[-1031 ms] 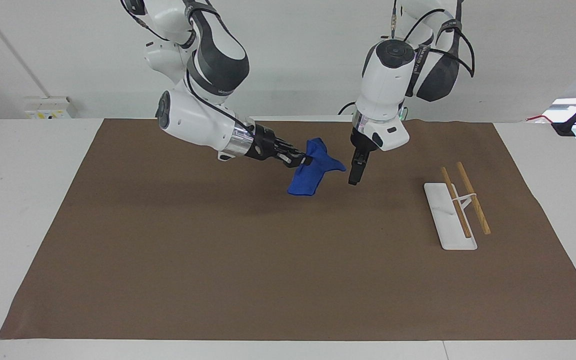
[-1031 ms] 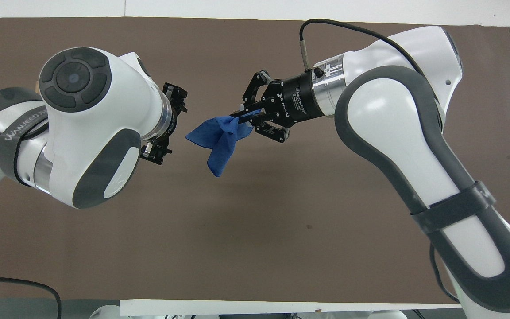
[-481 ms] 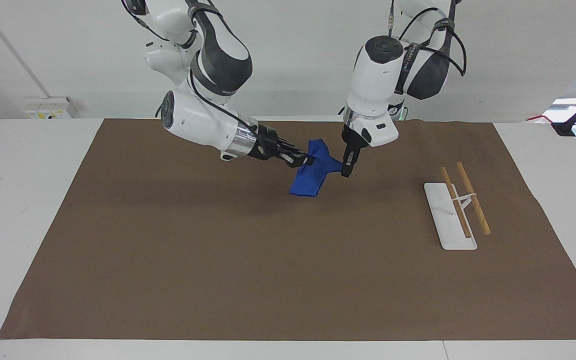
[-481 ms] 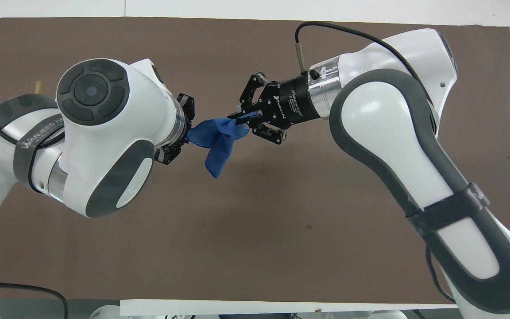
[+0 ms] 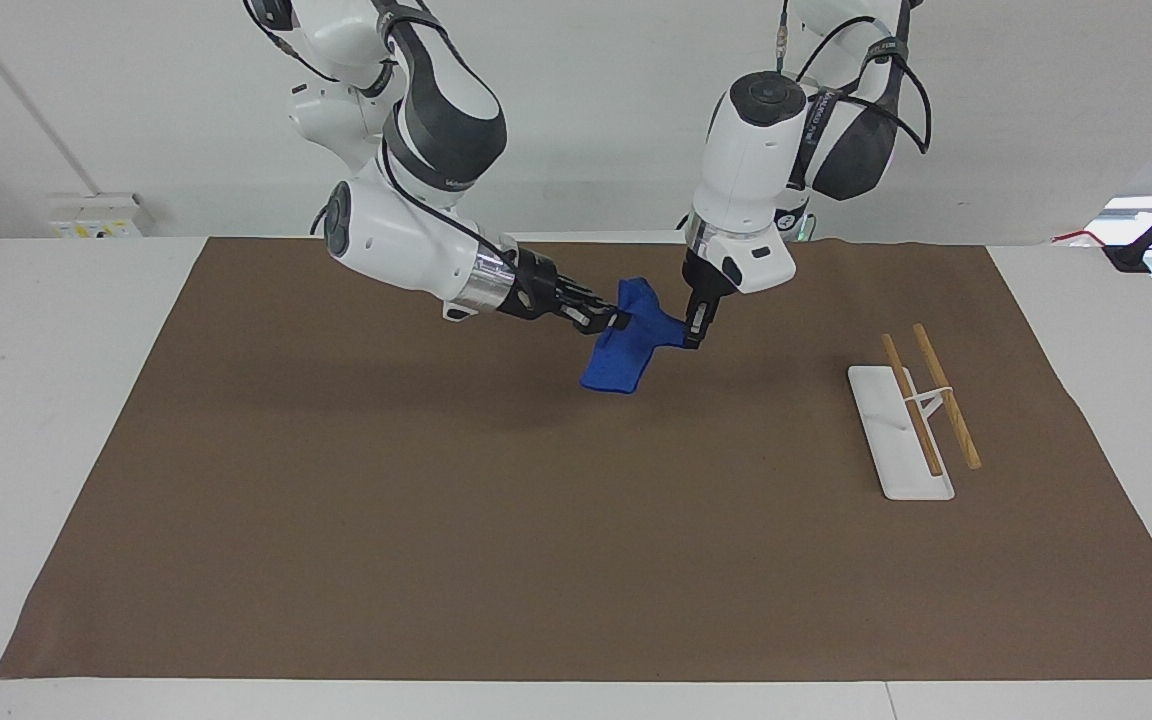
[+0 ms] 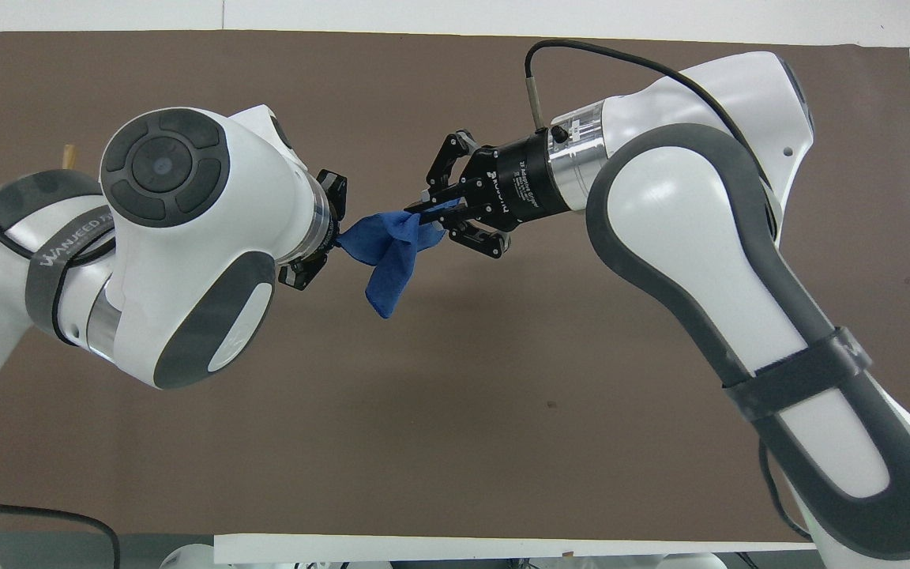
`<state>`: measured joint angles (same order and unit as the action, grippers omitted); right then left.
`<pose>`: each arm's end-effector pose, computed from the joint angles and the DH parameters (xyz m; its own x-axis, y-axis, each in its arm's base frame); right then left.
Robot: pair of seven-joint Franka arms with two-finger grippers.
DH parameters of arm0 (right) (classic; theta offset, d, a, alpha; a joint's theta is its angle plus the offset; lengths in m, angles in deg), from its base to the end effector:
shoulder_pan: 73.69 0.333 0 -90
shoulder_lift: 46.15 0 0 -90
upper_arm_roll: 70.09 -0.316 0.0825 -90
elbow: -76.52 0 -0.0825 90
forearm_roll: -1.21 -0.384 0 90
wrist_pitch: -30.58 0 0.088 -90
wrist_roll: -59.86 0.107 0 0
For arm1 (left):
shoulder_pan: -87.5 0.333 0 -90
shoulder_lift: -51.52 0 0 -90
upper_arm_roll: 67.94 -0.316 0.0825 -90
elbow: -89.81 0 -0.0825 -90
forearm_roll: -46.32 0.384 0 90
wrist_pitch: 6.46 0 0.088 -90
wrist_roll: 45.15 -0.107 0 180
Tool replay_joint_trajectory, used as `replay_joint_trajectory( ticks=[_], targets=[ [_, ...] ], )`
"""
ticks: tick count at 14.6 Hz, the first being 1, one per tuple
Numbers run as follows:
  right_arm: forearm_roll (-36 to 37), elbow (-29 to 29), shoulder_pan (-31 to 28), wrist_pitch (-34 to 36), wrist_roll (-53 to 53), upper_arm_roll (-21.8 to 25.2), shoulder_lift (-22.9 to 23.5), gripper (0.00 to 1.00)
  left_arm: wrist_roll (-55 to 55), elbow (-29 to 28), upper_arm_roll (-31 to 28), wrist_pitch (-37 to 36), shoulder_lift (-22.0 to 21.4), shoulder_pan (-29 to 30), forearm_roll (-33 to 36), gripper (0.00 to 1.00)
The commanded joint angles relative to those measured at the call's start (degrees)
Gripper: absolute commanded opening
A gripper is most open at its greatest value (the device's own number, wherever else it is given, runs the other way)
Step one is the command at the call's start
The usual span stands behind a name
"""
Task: Right arm passes towel to left arm to hang
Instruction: 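Grasp the towel with the left gripper beside the right gripper, then drape the towel over the rack rods with the left gripper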
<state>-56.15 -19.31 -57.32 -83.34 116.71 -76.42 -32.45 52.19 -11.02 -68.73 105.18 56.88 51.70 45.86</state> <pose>0.5818 0.2932 0.4991 0.4925 -0.4662 -0.7349 -0.8646 -0.3584 -0.3521 0.4919 -0.3456 0.5139 0.4629 0.8862 -0.0185 0.8833 -0.4594 0.0934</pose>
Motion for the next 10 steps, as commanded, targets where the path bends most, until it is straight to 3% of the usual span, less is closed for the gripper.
replay_joint_trajectory(
  ticks=[1, 2, 3, 4, 7, 10],
  targets=[
    [-1.09, -0.67, 0.07, -1.04, 0.46, -0.18, -0.34, 0.12, -3.53, 1.42, -0.88, -0.98, -0.80, 0.56, -0.60, 0.00],
    [-1.01, -0.67, 0.07, -1.04, 0.46, -0.18, -0.34, 0.19, -9.21, 2.56, -0.97, -2.99, -1.05, 1.78, -0.60, 0.00],
    [-0.83, -0.67, 0.07, -1.04, -0.15, -0.09, -0.34, 0.42, -13.36, 2.84, -0.97, -3.88, -1.67, 2.84, -0.60, 0.00],
    [0.30, -0.50, 0.07, -0.95, -0.85, -0.09, -0.34, 0.96, -15.75, 2.93, -1.40, -4.15, -2.89, 3.46, -0.60, 0.00],
    [7.67, -0.50, -0.72, -0.78, -6.82, 0.17, -1.66, 1.00, -21.38, 3.36, -1.58, -6.34, -4.75, 7.05, -0.07, 0.00],
    [25.91, -0.24, -3.70, 0.01, -15.42, 0.62, -3.15, 1.00, -30.51, 3.37, -1.58, -10.30, -5.89, 13.90, 0.11, 0.00]
  ],
)
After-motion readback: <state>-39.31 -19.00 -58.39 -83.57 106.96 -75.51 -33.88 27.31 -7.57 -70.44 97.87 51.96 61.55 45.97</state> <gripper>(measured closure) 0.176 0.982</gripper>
